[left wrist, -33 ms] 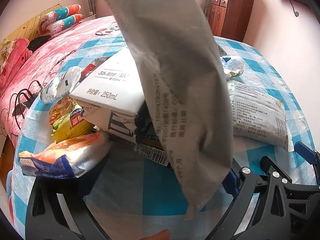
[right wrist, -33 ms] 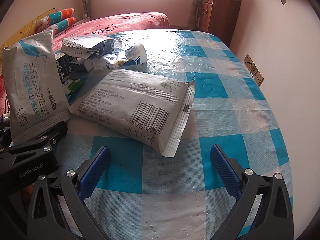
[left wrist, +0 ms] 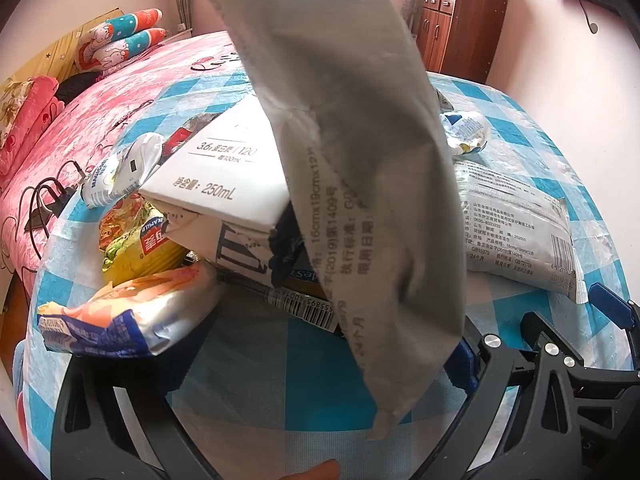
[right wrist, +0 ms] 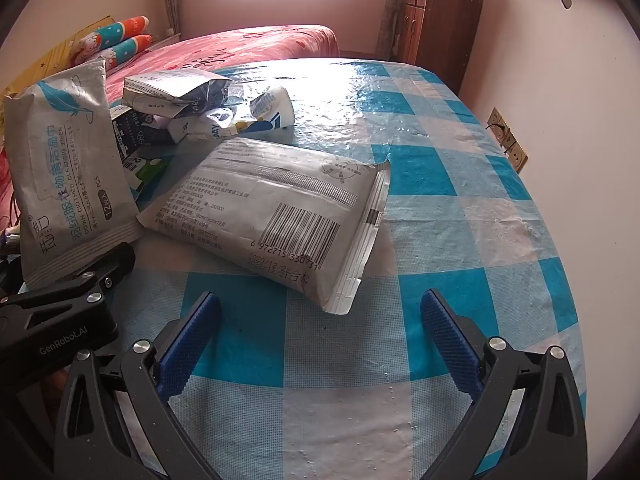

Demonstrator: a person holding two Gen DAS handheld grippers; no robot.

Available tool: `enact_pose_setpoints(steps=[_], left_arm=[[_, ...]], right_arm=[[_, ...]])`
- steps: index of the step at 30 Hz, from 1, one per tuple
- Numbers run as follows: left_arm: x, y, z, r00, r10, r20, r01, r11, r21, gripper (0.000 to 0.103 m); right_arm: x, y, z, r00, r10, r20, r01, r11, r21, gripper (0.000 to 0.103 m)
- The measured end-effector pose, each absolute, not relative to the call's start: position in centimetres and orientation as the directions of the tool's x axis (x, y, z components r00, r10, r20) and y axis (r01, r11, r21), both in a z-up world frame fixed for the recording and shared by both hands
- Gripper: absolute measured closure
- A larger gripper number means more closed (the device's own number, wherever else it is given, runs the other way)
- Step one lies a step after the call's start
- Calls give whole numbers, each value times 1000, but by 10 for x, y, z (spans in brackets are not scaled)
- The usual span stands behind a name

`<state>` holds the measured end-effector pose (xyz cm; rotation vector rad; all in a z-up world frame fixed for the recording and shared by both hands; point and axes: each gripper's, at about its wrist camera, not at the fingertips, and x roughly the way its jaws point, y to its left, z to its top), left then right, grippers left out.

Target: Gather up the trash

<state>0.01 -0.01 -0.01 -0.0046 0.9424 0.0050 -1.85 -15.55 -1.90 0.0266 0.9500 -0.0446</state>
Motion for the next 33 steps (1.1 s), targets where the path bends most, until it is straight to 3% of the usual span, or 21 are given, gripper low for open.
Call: enact_pose_setpoints(steps=[33], left_arm=[[-36,-11,5,600,53,-798,-34,999,41,4]], right_arm=[[-35,-155,-18,586,20,-810,-11,1000,17,4]])
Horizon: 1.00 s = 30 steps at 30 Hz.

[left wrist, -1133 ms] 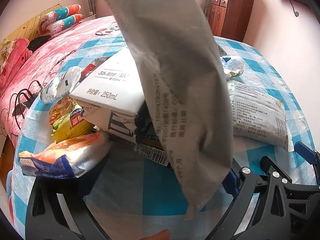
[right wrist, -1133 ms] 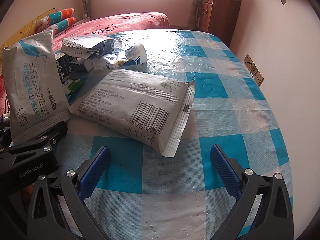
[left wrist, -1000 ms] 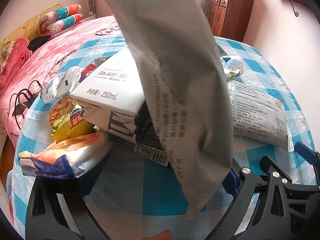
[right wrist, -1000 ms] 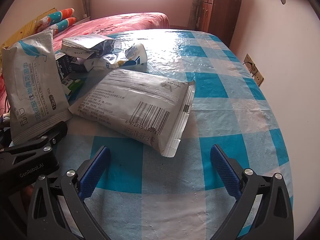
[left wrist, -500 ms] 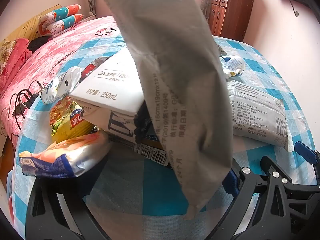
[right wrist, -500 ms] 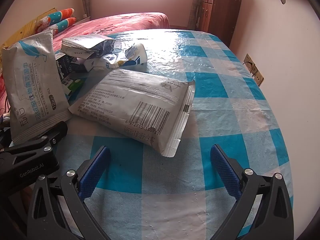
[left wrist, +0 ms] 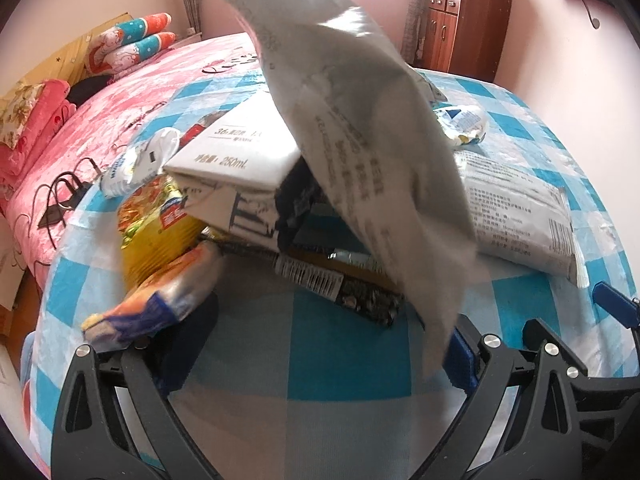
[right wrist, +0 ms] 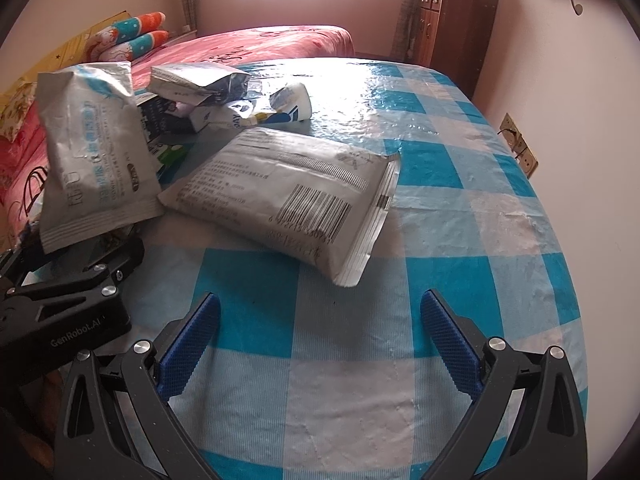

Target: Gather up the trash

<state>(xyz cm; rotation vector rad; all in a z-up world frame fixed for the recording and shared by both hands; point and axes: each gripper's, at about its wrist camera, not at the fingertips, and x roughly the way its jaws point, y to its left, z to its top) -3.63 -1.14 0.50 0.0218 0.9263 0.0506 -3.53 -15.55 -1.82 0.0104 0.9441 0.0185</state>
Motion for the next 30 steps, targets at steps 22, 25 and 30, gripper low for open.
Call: enact_pose_setpoints(steps=[22,25,30], left_arm=[[-122,6,81,738,52,-672,-14,998,61,4],[-134,14,88,759,60,-648,-23,998,65,4],[-146,25,98,779,52,-625,-29,998,48,4]], right_arm=[[-104,-149,40,777,89,-623,-52,996,78,4],[-117,-142,49,801,96,-591,-62,995,77,4],[-134,-130,64,828,96,-552,-69,995,71,4]])
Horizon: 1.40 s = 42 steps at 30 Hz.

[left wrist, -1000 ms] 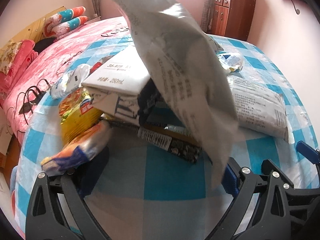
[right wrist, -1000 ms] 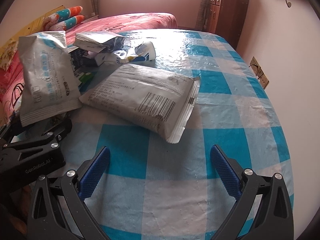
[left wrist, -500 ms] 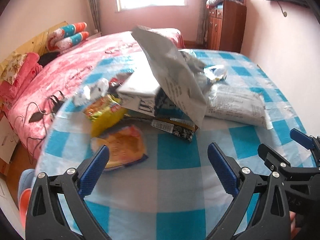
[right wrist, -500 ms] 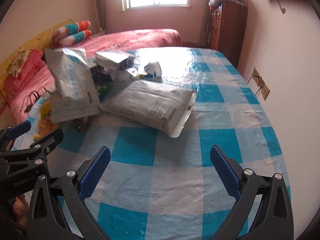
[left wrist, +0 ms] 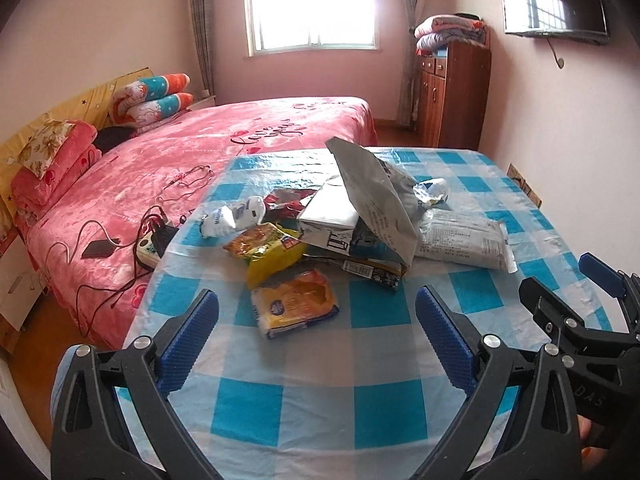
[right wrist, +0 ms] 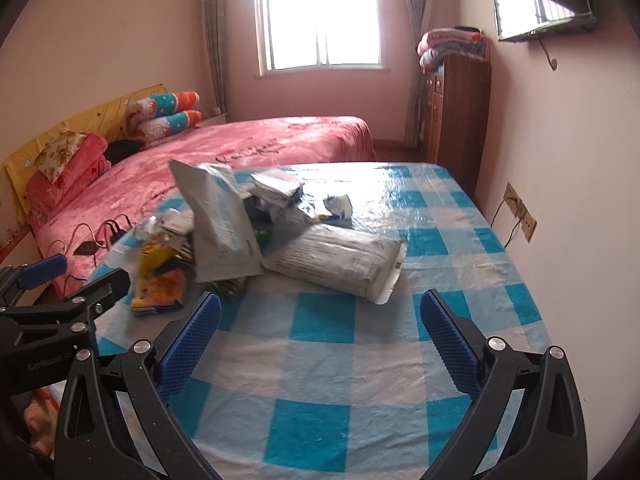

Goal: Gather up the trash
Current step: 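Move both tools back toward the trash pile on the checkered table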

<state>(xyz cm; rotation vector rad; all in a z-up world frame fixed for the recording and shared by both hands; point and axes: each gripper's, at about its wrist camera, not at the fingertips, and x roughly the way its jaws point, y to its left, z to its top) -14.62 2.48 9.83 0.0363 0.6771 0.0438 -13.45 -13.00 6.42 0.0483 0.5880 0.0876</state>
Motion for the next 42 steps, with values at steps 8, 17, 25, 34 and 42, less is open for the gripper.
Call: enact_pose_setpoints(steps=[8,17,25,34,42], left_arm=[[-160,44,101,796,44,-604,-42,999,18,4],[-170,59,104,808,48,-587,-57,998,3,4],[-176,67,105,812,57,-581,-70,998,-1,4],[-178,68,104,814,72,-576,-79,997,12,4],[-173,65,98,805,87,-587,-87,996,28,4]], right_arm=[[-159,-118,86,871,77,-486,-57,997,54,4],[-173,-99,96,888,54,-457,-57,998,6,4],[-179,-90,97,892,57,-448,-67,998,-6,4],[-186,-88,99,905,50,-423,-64,998,-19,4],[-187,-94,98,905,50,-422,-59,998,-8,4]])
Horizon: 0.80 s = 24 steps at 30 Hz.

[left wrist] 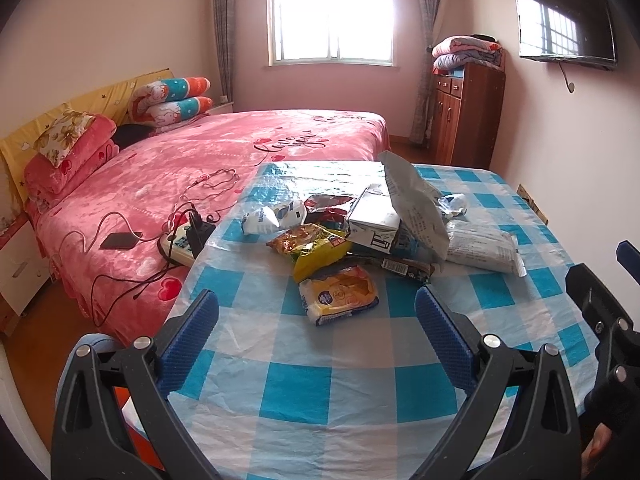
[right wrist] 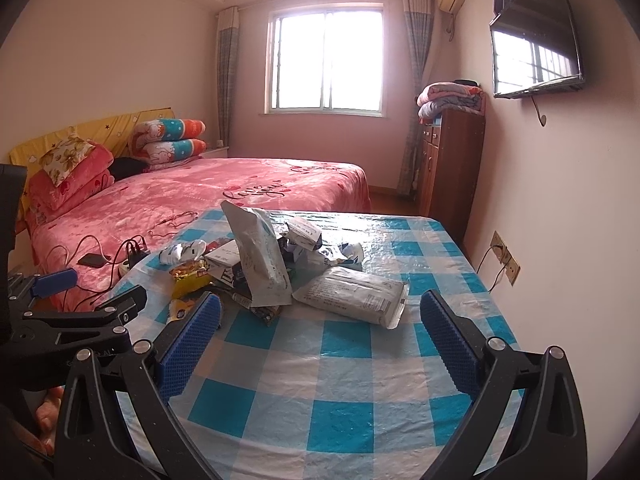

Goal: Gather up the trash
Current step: 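Move both tools back toward the trash pile on the checkered table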

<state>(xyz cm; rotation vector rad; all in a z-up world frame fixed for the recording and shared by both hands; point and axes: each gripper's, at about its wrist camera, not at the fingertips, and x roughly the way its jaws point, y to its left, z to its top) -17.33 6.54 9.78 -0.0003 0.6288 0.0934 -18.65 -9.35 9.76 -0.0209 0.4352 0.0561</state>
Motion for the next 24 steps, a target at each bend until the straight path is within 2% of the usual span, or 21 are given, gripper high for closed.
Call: enact_pose_setpoints(steps=[11,17,24], left_arm=[[-165,61,85,787,97,-609,-77,995,59,4],[-157,84,60,740,-48,-671,-7,997,-79,4],[-136,90,39,693,-105,-713,15,991,-131,4]], right_arm=[[-170,-112,80,879,85,-470,-69,996,50,4],[-149,-133,54,834,124,-537,-72,991,116,4],[-133,-153,38,786,235,-571,-103,962,253,4]])
